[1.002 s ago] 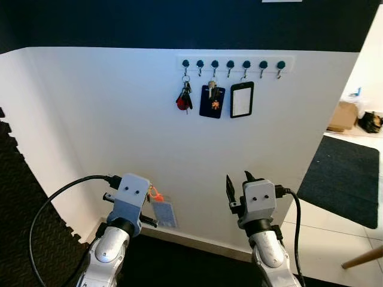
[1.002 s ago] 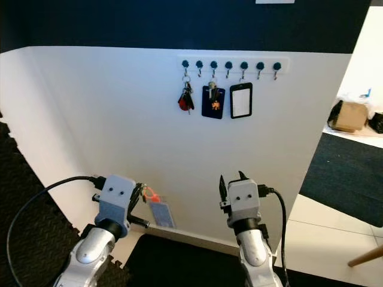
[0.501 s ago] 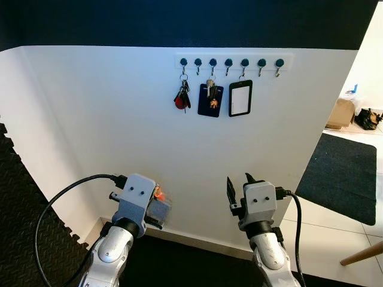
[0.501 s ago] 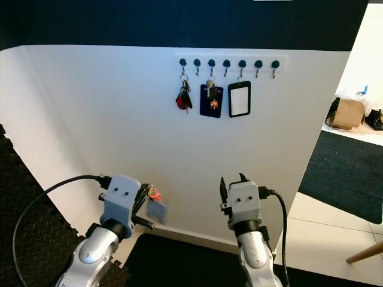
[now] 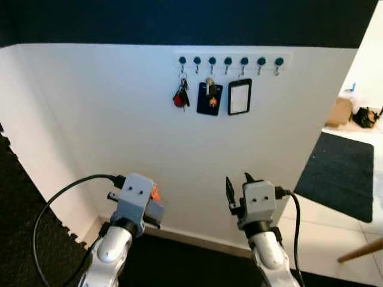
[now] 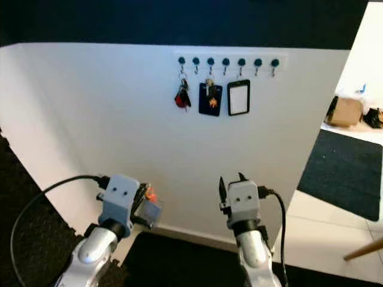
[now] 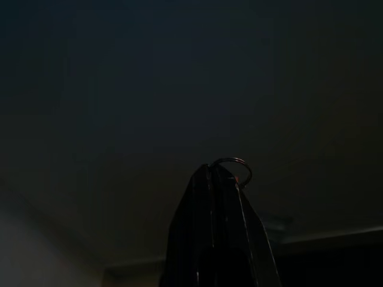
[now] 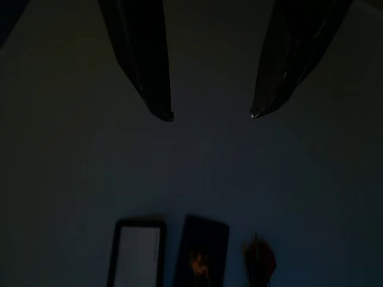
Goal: Hang keys on a hook
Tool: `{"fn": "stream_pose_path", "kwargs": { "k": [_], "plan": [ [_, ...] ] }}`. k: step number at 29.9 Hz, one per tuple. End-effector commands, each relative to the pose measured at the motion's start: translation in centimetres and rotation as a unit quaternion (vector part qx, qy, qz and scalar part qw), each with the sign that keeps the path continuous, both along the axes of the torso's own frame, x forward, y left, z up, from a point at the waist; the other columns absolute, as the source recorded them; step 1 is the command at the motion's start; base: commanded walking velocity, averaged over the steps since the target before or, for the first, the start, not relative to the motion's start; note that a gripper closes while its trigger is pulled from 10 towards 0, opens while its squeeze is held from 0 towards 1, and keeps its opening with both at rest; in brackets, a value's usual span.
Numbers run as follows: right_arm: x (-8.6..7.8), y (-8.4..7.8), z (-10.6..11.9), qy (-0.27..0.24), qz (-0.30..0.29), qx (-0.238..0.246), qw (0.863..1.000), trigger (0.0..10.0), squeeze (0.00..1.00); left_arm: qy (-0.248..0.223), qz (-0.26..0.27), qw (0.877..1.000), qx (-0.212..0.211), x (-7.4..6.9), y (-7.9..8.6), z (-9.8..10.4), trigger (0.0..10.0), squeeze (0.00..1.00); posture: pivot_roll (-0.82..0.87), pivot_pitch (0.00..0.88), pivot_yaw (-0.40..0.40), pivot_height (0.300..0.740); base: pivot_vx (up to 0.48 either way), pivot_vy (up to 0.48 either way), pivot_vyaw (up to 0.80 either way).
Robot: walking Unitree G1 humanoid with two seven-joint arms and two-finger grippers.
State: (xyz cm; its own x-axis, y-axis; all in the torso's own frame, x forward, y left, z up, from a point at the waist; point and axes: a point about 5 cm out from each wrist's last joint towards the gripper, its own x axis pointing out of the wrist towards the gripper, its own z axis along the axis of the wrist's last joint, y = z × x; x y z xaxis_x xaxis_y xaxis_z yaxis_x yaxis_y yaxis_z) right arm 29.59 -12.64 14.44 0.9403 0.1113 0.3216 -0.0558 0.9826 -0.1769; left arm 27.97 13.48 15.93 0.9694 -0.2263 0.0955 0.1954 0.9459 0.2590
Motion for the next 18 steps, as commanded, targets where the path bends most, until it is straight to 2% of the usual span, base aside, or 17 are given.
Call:
{"fn": "stream_pose_path", "kwargs": {
  "k": [1,12,18],
  "plan": [
    [-0.12,-0.12,-0.17,0.005,-0.002,0.003,1.0,10.0,0.0,0.004,0.0,1.0,0.005,-0.09,-0.05,-0.21,10.0,0.0,0.05,0.096,0.066,0.74,0.0,-0.48,0.0],
    [-0.08,-0.13,-0.14,0.005,-0.002,0.003,1.0,10.0,0.0,0.008,0.005,1.0,0.009,0.02,0.04,-0.42,10.0,0.0,0.05,0.094,0.067,0.74,0.0,-0.437,0.0],
    [-0.08,-0.08,-0.14,0.005,-0.002,0.003,1.0,10.0,0.0,0.011,0.009,1.0,0.013,0.07,0.12,-0.54,10.0,0.0,0.05,0.094,0.067,0.74,0.0,0.0,0.0]
  ]
}}
